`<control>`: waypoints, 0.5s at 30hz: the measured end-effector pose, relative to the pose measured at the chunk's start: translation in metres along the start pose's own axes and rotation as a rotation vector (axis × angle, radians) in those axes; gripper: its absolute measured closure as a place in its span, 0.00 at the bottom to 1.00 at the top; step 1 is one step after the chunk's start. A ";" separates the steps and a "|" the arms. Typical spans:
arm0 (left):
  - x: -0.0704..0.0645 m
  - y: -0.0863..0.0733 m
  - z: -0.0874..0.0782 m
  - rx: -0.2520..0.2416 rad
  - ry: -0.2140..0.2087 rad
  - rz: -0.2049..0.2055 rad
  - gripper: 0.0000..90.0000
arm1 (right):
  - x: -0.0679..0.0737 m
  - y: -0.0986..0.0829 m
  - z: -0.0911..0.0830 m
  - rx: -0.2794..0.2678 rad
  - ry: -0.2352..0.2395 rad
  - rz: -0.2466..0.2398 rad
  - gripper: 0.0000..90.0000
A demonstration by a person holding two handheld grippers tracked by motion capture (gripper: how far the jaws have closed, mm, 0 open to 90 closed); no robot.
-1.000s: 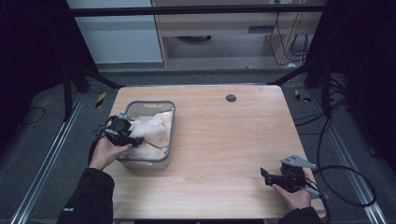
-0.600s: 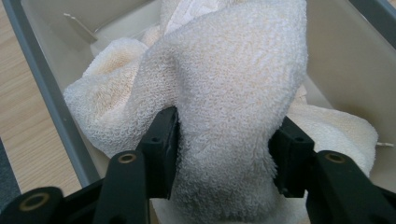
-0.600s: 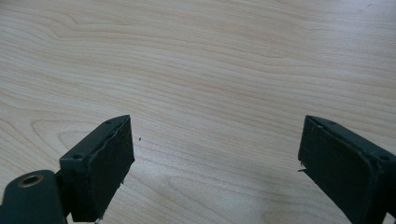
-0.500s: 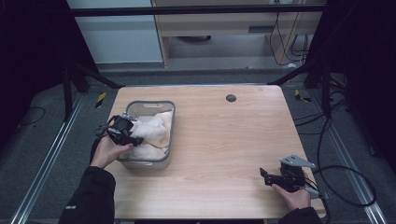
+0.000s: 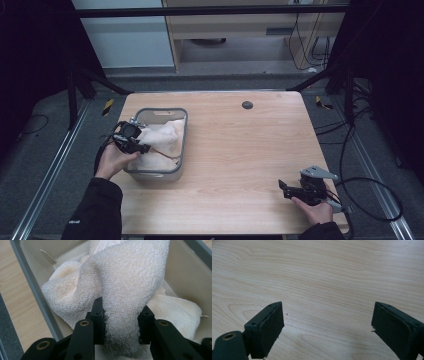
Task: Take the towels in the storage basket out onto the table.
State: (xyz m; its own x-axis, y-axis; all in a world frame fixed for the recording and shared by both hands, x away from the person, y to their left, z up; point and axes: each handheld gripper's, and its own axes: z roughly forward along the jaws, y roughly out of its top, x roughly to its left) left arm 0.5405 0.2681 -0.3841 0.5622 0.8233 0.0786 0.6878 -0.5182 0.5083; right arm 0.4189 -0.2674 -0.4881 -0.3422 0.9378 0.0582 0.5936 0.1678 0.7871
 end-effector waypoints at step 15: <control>0.000 0.015 -0.044 -0.064 0.035 0.002 0.74 | 0.000 0.000 0.000 0.001 -0.001 -0.001 0.12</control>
State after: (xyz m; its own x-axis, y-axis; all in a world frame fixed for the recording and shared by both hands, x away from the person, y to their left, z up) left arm 0.5306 0.2703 -0.3386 0.5463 0.8305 0.1087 0.6554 -0.5046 0.5620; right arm 0.4187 -0.2675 -0.4880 -0.3417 0.9381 0.0566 0.5939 0.1689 0.7866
